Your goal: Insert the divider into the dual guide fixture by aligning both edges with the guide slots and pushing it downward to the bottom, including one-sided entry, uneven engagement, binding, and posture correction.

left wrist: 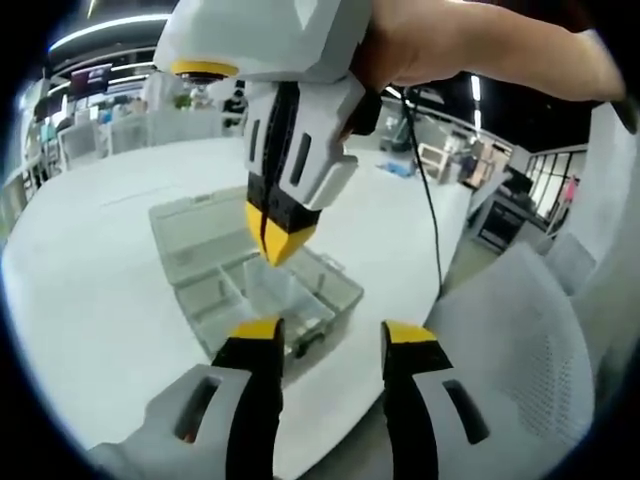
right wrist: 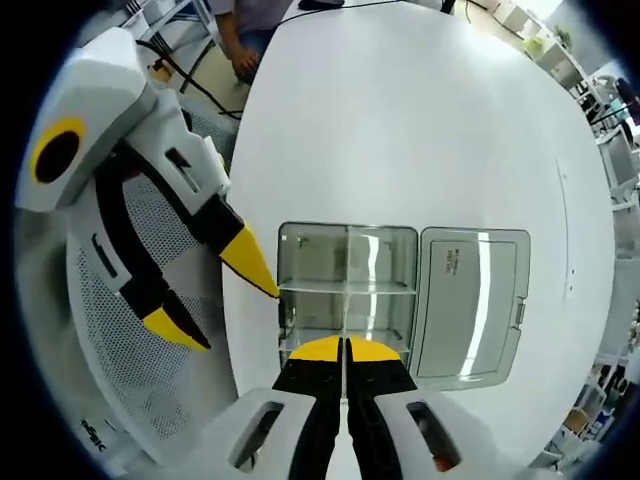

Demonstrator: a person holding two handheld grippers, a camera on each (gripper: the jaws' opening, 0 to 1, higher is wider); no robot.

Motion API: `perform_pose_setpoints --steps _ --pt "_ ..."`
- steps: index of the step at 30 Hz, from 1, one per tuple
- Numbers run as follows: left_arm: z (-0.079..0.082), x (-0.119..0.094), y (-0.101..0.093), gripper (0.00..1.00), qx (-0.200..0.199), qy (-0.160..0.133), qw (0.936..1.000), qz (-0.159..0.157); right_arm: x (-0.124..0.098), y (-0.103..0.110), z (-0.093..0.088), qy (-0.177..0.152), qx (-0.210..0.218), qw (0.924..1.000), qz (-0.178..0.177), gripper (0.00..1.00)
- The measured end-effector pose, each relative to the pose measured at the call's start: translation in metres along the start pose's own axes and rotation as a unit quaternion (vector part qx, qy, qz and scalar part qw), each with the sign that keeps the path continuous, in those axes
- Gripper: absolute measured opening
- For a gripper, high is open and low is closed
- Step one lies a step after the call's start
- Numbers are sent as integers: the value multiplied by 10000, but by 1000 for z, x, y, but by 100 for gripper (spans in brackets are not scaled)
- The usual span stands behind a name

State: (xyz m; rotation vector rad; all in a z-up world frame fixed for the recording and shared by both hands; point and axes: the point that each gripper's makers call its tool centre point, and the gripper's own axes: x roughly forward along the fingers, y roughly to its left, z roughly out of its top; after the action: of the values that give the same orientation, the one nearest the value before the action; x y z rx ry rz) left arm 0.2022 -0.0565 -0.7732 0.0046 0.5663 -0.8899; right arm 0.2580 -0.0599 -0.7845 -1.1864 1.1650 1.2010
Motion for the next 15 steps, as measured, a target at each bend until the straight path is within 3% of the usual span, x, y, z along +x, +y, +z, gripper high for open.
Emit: perform_pose_setpoints --steps 15 --pt "1 -3 -1 36 26 10 10000 17 6 -1 -2 -30 -44 10000 -28 0"
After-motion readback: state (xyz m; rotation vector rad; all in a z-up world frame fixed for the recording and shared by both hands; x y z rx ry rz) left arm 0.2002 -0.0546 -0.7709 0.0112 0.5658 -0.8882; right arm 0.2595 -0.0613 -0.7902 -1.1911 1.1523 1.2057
